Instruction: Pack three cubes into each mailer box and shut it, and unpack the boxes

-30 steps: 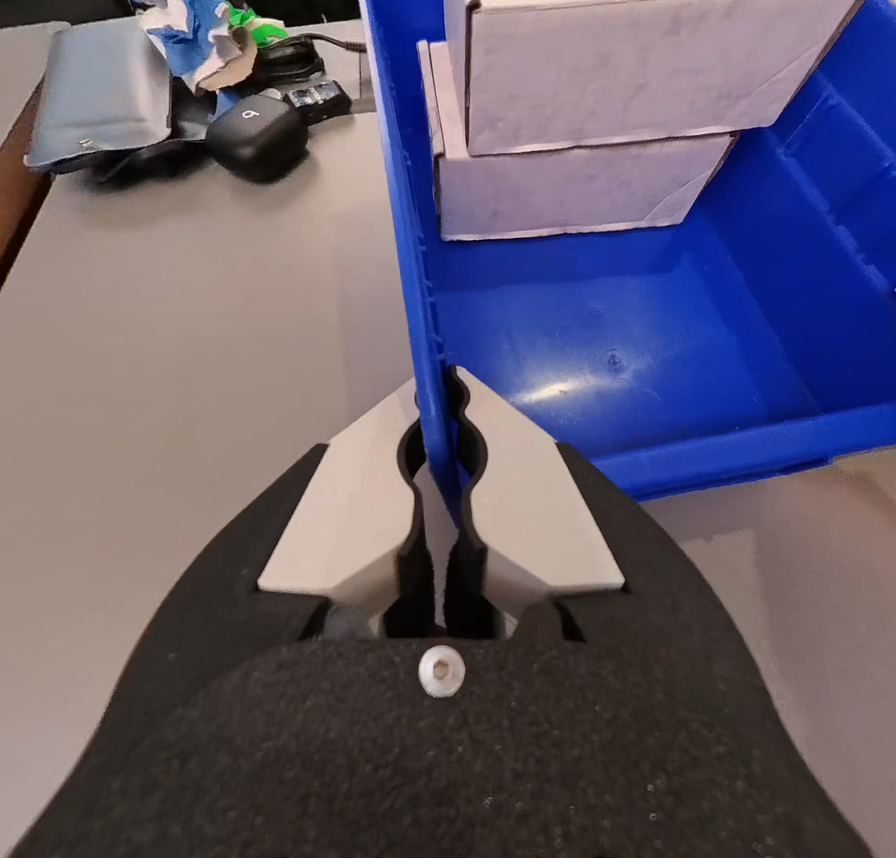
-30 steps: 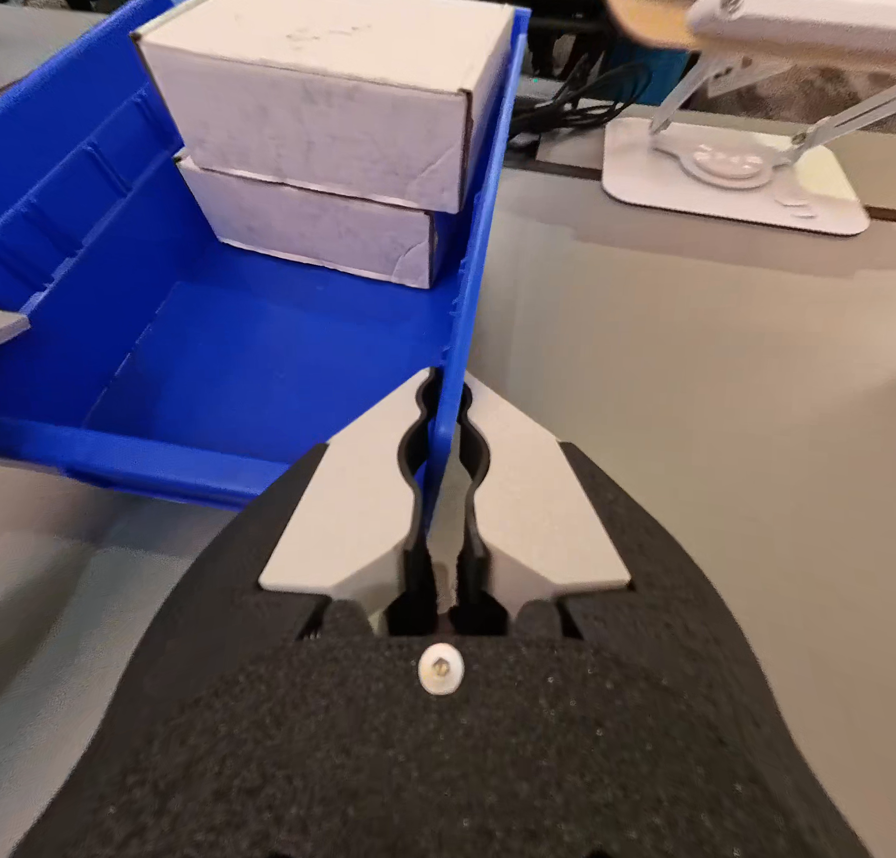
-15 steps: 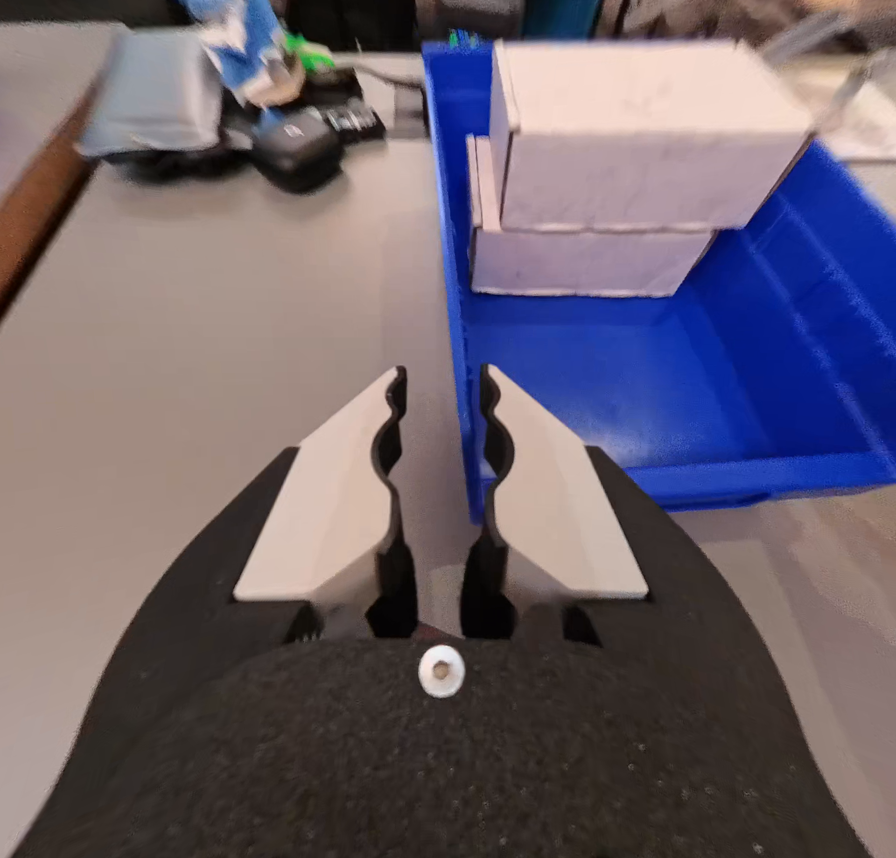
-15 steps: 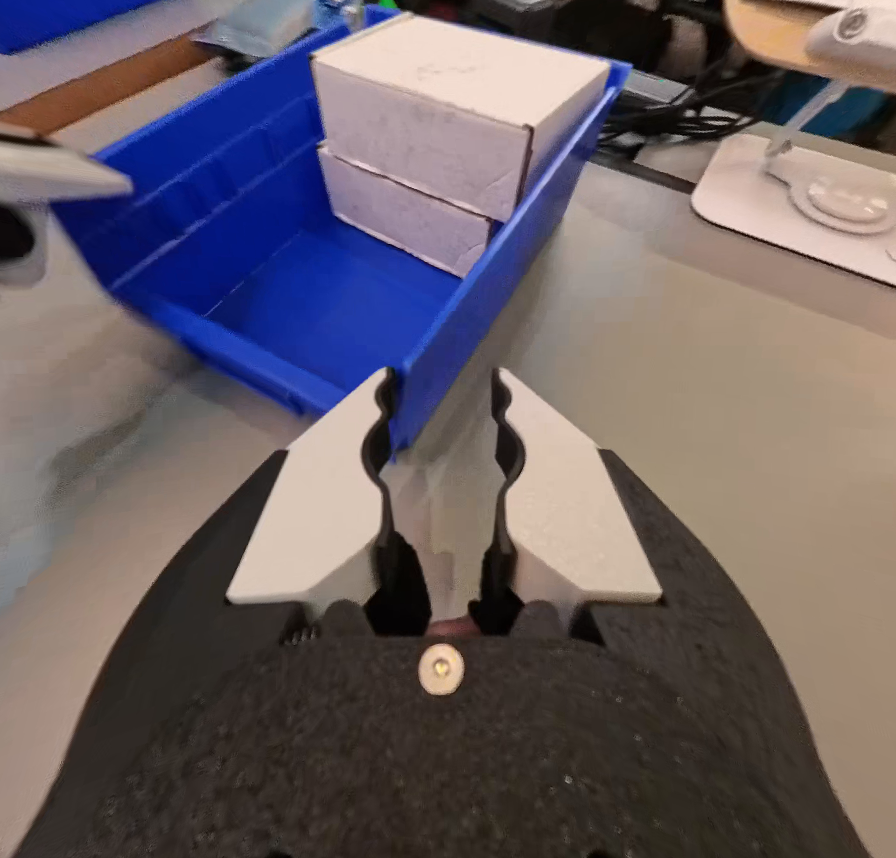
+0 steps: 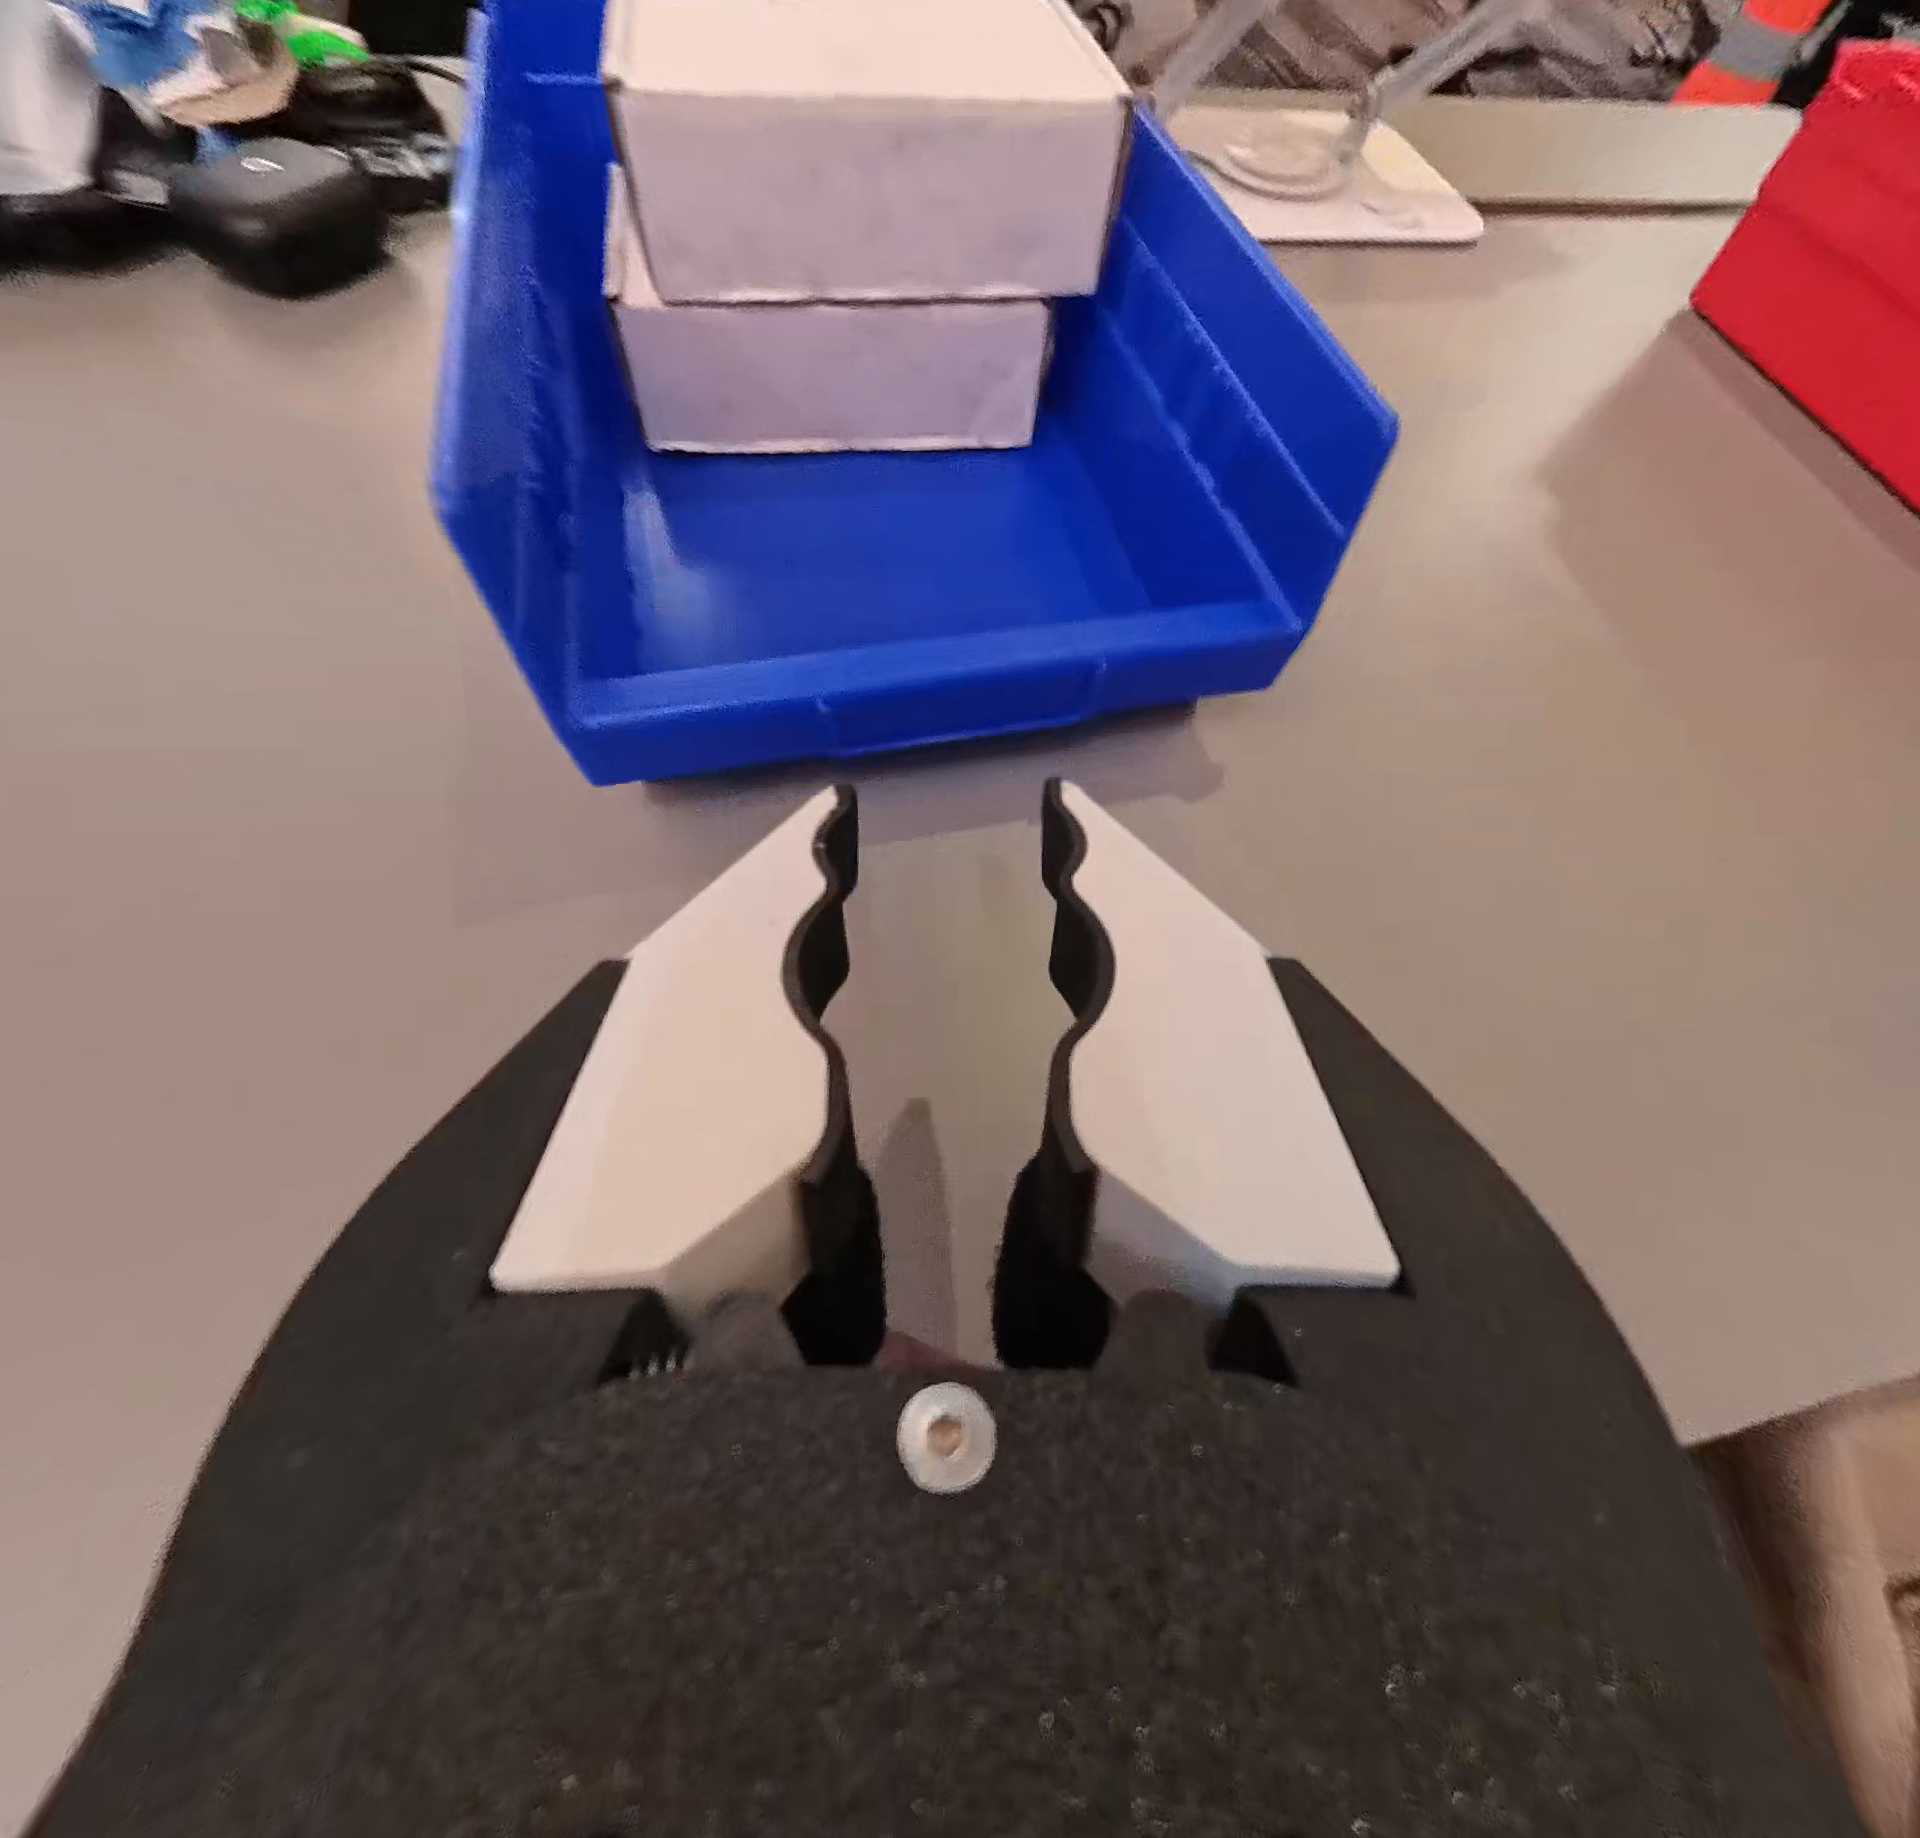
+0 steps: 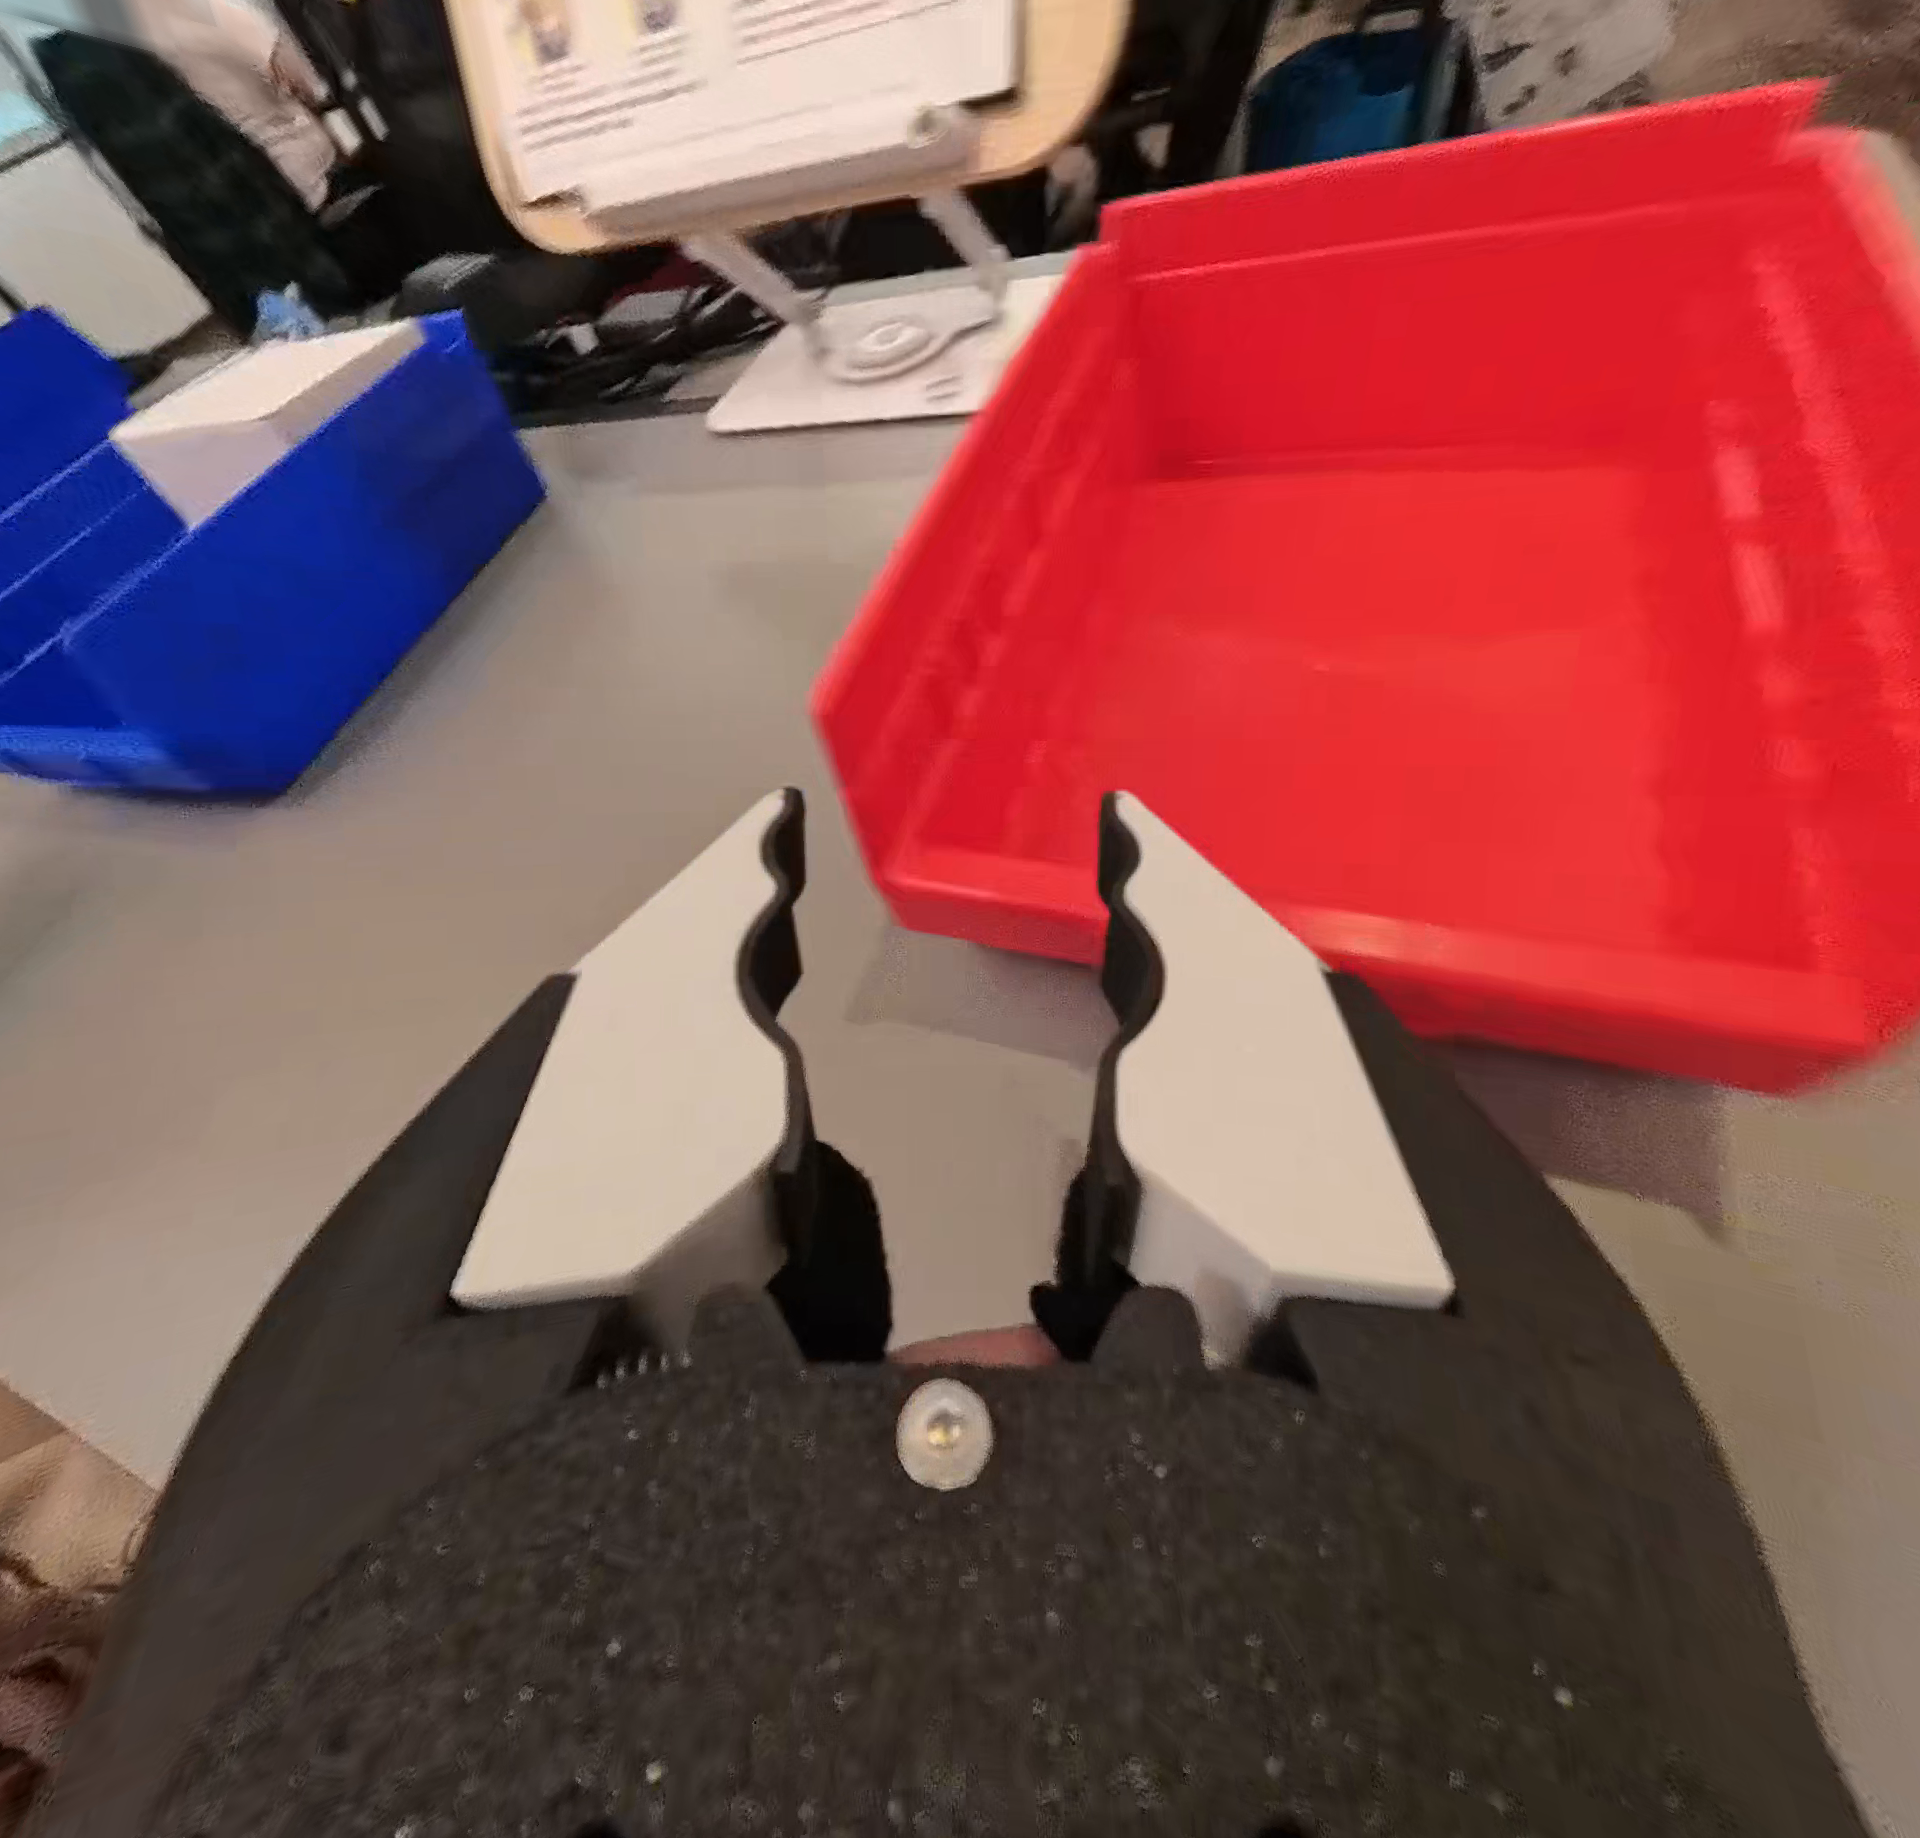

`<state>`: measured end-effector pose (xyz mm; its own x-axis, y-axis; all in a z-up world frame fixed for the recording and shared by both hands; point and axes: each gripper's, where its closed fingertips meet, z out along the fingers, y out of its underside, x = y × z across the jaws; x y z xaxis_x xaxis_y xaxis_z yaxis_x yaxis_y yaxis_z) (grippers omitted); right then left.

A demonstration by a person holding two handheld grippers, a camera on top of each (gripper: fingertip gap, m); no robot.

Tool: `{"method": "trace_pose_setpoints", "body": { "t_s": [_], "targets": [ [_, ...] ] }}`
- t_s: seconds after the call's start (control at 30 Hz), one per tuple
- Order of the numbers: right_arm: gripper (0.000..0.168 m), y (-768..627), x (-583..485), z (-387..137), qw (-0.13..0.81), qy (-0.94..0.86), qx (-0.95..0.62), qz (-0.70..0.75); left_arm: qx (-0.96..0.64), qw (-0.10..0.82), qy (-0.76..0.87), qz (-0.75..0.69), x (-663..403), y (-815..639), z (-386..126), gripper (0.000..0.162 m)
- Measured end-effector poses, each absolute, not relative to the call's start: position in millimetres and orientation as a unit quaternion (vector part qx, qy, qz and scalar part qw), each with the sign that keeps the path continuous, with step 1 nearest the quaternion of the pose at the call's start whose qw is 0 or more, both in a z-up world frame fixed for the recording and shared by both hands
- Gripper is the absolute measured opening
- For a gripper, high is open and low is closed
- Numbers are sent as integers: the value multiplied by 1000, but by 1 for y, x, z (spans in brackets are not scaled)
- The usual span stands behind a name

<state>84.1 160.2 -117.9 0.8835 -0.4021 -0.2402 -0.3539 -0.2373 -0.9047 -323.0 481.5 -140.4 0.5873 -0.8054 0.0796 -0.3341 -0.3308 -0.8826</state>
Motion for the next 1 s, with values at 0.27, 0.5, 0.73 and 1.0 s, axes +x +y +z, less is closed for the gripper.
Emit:
{"method": "trace_pose_setpoints", "body": {
  "t_s": [0.27,0.5,0.73,1.0],
  "targets": [
    [67,124,109,-134,557,285,-780,-23,-753,418,418,-289,-285,463,-142,31],
    [64,122,120,-132,550,314,-770,-79,-755,394,421,-313,-287,455,-149,37],
    [57,125,119,-127,550,297,-773,-110,-760,394,413,-311,-294,458,-149,37],
    [57,124,118,-131,547,294,-777,-104,-752,397,422,-315,-289,462,-145,52]
  ]
}}
